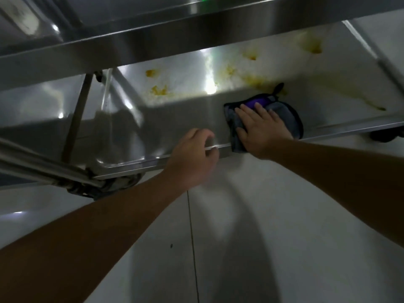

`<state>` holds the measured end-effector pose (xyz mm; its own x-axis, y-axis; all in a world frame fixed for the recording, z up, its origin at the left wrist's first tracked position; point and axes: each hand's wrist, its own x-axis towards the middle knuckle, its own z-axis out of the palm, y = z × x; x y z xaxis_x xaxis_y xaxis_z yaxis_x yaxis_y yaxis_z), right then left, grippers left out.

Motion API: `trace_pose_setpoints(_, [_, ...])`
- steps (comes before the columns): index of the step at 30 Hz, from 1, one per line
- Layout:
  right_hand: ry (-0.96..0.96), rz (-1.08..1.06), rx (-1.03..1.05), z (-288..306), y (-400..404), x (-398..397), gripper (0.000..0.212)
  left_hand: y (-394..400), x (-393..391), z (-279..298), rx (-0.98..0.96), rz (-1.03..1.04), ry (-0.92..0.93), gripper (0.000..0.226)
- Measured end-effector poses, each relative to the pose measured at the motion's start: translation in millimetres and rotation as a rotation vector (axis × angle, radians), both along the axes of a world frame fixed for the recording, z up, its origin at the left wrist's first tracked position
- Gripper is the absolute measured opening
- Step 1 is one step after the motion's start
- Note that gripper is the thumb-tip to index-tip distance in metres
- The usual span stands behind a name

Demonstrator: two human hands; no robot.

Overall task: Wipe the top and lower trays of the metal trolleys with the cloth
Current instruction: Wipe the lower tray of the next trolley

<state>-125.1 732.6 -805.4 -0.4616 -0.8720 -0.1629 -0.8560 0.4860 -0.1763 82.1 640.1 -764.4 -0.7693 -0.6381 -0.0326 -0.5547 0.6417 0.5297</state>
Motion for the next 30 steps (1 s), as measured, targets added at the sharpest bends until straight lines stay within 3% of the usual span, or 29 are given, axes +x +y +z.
trace_pose_setpoints(6, [0.000, 0.006, -0.021, -1, 0, 0, 0.064, 0, -42, -20, -0.158, 0.082, -0.109, 0.053])
trace_pose_setpoints(14, [-0.024, 0.045, -0.031, -5, 1, -6, 0.066, -7, -72, -34, -0.303, 0.053, -0.107, 0.052])
trace_pose_setpoints(23, [0.035, 0.119, -0.021, -3, 55, -74, 0.068, -9, -87, -54, -0.242, 0.076, -0.189, 0.064])
trace_pose_setpoints(27, [0.073, -0.001, 0.007, -1, 105, -141, 0.070, -11, -85, -54, -0.258, 0.060, -0.194, 0.064])
trace_pose_setpoints(30, [0.069, -0.222, 0.030, 1, 140, -191, 0.075, -9, -84, -53, -0.267, 0.070, -0.198, 0.065])
